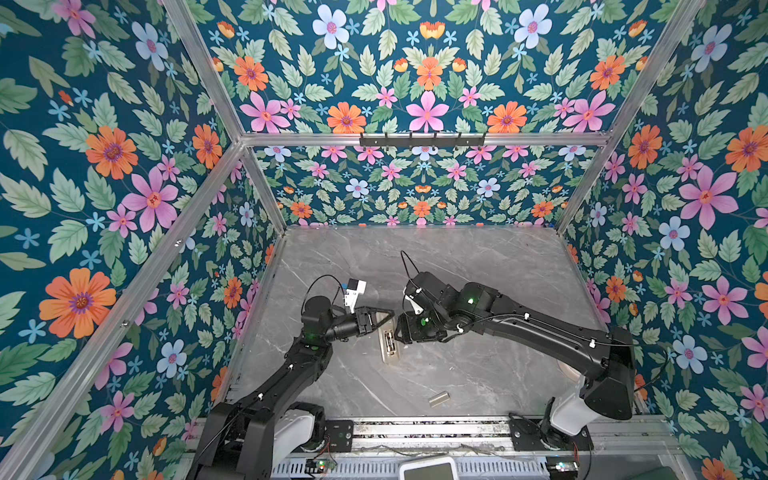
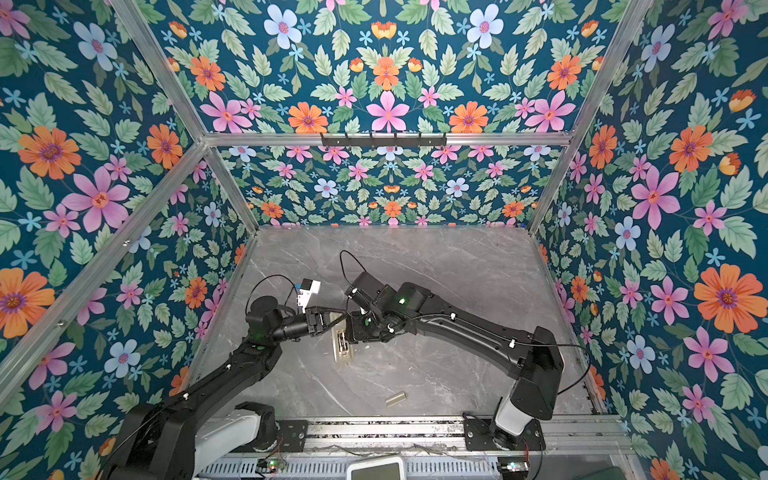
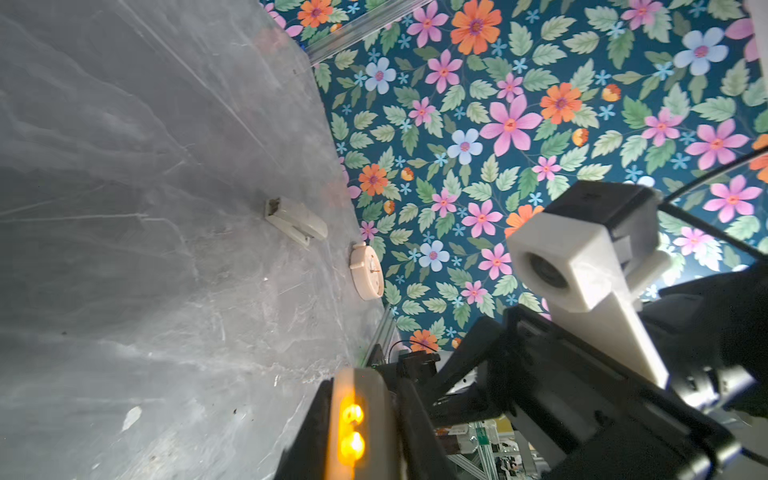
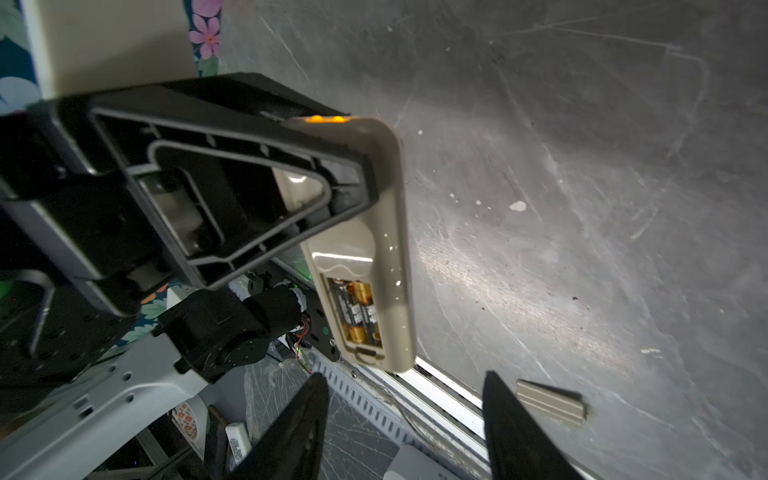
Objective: Load the batteries into the remote control
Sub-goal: 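Lift the right gripper off the batteries and draw it back from the remote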
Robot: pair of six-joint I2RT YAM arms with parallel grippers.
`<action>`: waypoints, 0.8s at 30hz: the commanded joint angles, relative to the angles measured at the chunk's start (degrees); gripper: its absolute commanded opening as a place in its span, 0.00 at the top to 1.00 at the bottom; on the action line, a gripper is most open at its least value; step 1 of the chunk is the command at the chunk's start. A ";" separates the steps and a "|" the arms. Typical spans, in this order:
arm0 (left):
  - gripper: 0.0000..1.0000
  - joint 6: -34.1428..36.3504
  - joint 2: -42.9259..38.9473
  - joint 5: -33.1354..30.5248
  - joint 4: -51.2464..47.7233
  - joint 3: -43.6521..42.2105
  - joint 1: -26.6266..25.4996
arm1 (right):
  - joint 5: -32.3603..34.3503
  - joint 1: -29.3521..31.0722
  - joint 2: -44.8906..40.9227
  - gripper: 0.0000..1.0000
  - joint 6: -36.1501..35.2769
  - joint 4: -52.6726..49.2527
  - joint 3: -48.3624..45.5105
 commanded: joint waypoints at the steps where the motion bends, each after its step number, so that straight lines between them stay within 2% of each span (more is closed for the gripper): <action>1: 1.00 -9.97 1.74 2.95 17.63 -0.57 0.04 | -2.30 -0.69 -0.56 0.44 -4.02 3.28 -0.71; 5: 1.00 -14.83 3.66 3.08 25.41 -1.37 0.00 | -4.01 -1.32 -1.99 0.47 -4.88 6.47 -2.63; 13: 1.00 -15.32 3.45 3.18 25.63 -1.80 -0.09 | -5.69 -1.63 0.47 0.49 -6.48 7.04 -1.13; 17: 1.00 -15.67 3.00 3.26 25.54 -2.24 -0.16 | -5.46 -1.64 1.20 0.60 -6.55 7.26 -1.01; 24: 1.00 -15.69 2.78 3.35 24.93 -2.25 -0.17 | -5.99 -1.66 1.55 0.71 -6.80 7.47 -0.83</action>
